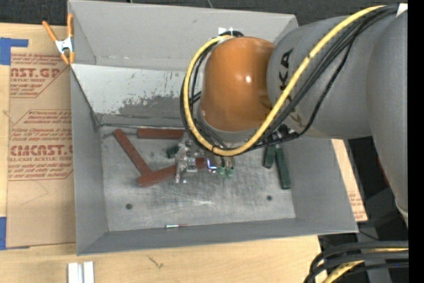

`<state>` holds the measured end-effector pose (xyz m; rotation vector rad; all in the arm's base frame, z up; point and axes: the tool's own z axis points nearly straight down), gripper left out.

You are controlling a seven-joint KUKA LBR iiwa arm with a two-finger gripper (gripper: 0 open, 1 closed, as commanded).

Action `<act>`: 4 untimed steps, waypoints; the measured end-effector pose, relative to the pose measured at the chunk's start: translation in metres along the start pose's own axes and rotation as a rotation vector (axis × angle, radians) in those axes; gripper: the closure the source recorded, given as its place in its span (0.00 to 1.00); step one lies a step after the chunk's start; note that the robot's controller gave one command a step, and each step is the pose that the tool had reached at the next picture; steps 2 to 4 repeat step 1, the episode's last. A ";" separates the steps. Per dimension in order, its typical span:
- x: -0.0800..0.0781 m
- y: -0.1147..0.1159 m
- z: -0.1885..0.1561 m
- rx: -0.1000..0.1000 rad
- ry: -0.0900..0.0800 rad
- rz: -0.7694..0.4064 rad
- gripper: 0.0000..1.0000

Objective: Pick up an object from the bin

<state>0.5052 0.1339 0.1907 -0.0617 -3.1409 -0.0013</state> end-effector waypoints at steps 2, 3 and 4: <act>0.014 -0.004 -0.027 0.001 -0.001 -0.052 1.00; 0.014 -0.004 -0.027 0.001 -0.001 -0.052 1.00; 0.014 -0.004 -0.027 0.001 -0.001 -0.052 1.00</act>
Offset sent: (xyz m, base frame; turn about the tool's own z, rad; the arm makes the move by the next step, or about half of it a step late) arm 0.0040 -0.0160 0.1233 -0.0217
